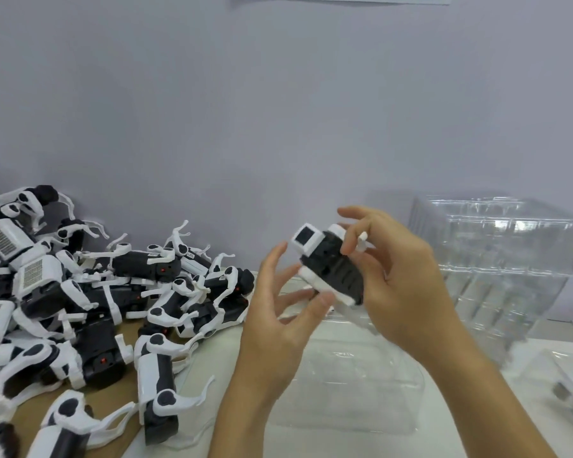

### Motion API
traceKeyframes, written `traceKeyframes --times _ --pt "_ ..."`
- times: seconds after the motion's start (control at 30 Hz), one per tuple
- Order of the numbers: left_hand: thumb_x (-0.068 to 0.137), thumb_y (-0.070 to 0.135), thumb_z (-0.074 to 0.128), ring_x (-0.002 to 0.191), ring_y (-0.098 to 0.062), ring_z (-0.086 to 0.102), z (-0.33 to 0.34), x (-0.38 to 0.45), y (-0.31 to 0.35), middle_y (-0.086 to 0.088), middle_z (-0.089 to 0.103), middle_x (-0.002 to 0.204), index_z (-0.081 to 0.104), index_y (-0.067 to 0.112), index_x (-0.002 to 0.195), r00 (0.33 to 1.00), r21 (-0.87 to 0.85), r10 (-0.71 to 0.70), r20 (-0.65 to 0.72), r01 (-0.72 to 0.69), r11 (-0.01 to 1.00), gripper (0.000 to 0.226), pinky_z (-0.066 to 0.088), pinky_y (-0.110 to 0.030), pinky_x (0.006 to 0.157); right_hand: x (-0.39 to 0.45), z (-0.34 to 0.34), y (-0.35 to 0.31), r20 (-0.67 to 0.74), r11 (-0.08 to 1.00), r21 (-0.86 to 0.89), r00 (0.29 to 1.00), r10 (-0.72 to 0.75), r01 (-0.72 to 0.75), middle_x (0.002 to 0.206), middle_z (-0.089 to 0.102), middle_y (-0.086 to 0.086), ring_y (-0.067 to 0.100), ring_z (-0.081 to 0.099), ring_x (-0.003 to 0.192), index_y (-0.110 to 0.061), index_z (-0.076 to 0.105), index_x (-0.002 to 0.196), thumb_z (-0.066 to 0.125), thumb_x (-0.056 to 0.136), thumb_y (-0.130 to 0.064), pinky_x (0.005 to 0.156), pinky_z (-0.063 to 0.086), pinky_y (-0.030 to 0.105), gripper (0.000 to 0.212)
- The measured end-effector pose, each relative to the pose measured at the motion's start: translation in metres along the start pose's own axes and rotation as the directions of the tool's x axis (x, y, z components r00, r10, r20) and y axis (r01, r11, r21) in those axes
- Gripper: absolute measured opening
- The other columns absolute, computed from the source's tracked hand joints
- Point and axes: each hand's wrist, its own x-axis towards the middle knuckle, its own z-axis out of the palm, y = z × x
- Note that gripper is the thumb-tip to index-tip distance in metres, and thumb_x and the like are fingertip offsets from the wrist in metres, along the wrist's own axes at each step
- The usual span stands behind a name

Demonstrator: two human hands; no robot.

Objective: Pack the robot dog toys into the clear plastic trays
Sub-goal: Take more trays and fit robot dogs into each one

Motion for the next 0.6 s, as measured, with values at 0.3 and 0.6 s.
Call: traceKeyframes --times 0.3,0.6 --pt "0.089 0.022 0.067 0.112 -0.033 0.065 0.005 0.002 -0.001 -0.015 0.067 0.121 0.058 0.017 0.121 0.999 -0.302 0.004 0.039 0.008 0.953 0.033 0.054 -0.044 0.089 -0.015 0.012 -0.012 0.082 0.996 0.088 0.997 -0.004 -0.004 0.113 0.066 -0.017 0.0 0.062 0.11 -0.025 0.064 0.11 0.06 0.083 0.009 0.087 0.049 0.012 0.043" --pt "0.082 0.024 0.071 0.091 -0.033 0.067 0.004 0.0 -0.01 -0.014 0.065 0.113 0.056 0.02 0.116 1.0 -0.197 -0.006 0.029 0.012 0.98 0.037 0.047 -0.056 0.098 -0.019 -0.01 -0.001 0.258 0.97 -0.221 0.952 0.163 -0.106 0.113 0.063 -0.025 -0.001 0.056 0.111 -0.036 0.062 0.124 0.068 0.087 -0.016 0.102 0.044 0.035 0.043"
